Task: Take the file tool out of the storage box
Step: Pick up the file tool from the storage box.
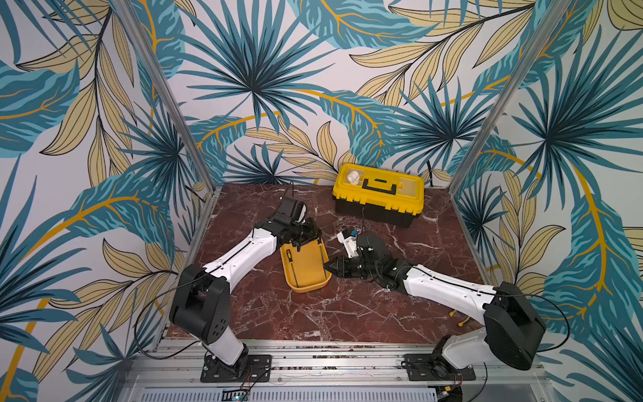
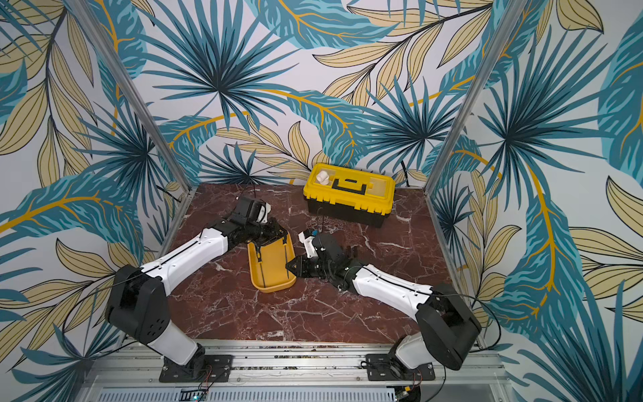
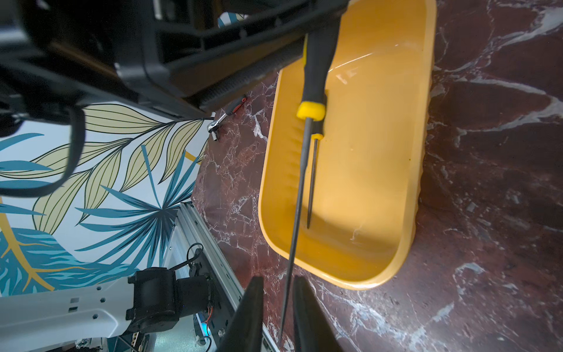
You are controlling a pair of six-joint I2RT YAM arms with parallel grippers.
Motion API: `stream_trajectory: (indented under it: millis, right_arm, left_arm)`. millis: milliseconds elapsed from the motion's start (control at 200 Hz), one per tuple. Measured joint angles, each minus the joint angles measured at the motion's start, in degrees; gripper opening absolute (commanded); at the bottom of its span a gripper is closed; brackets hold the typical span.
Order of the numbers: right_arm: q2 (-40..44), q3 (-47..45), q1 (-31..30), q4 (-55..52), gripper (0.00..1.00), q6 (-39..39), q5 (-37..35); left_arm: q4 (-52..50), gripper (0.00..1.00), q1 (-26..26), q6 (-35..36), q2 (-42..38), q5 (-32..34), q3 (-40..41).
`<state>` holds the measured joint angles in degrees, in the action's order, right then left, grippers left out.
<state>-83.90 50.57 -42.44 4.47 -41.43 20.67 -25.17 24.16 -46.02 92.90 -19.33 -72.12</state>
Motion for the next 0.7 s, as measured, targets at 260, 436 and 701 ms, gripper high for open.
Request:
stream_trajectory:
  millis: [260, 436, 701]
  right_arm:
    - [-1.77, 0.28, -0.07, 0.11, 0.15, -0.13, 0.15]
    - [-1.84, 0.46, -0.17, 0.24, 0.10, -0.20, 0.39]
    - [-1.86, 0.46, -0.11, -0.31, 0.01, -0.76, -0.24]
  left_arm:
    - [0.15, 0.04, 0.00, -0.48, -0.22, -0.94, 0.00]
    - [0.20, 0.04, 0.00, -0.50, -0.22, -1.07, 0.00]
    - [0.22, 0.11, 0.00, -0.48, -0.22, -1.05, 0.00]
